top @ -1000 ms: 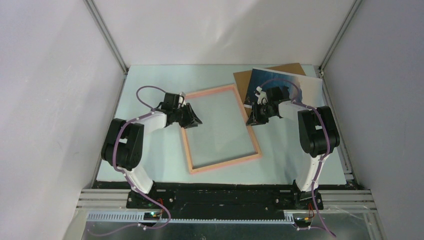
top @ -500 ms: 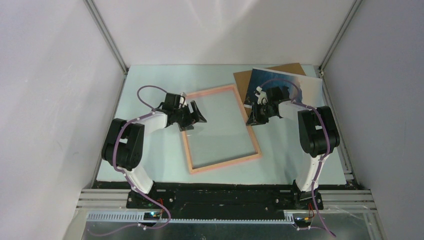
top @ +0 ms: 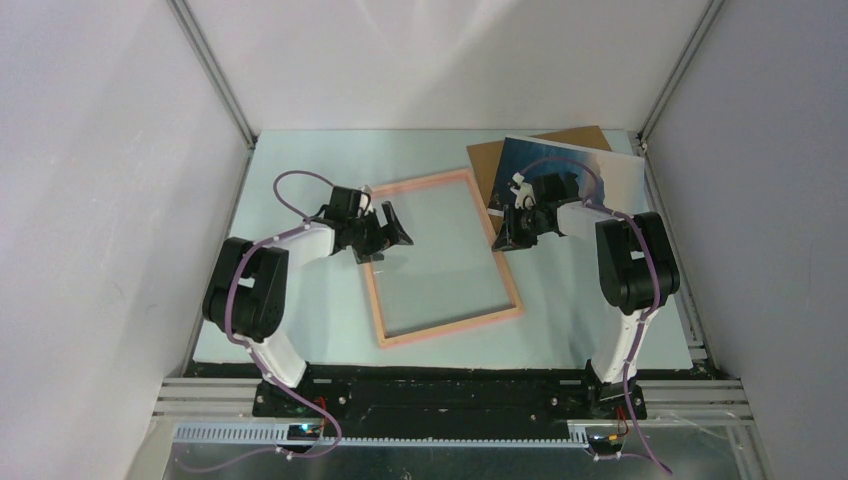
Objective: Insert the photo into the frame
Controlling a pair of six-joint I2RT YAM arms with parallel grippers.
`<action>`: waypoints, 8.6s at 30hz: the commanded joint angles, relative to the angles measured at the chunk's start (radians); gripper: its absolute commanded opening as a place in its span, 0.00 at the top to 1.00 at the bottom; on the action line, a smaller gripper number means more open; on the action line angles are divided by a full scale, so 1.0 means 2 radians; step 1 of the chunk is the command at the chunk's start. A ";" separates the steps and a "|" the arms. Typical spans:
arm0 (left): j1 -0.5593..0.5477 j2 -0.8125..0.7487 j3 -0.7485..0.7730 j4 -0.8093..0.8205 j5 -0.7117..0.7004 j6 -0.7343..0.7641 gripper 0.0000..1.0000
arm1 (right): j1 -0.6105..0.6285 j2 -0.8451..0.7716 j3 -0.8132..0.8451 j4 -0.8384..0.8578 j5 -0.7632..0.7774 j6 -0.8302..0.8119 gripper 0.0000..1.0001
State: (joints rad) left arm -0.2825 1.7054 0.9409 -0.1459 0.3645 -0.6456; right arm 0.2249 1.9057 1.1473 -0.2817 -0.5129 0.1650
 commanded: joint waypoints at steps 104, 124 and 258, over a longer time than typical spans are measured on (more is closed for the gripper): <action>0.070 0.025 0.095 -0.091 -0.179 0.141 1.00 | 0.005 0.004 0.010 -0.023 -0.075 0.012 0.51; 0.092 0.072 0.173 -0.141 -0.244 0.204 1.00 | 0.041 0.019 0.010 -0.021 -0.097 0.014 0.42; -0.104 0.073 0.356 -0.230 -0.101 0.292 0.01 | -0.156 -0.049 0.004 -0.050 0.276 -0.315 0.31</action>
State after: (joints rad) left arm -0.4553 1.7809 1.5478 -0.6250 0.1349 -0.0517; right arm -0.0490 1.8462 1.1782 -0.3973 0.0406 -0.5289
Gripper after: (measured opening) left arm 0.985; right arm 0.693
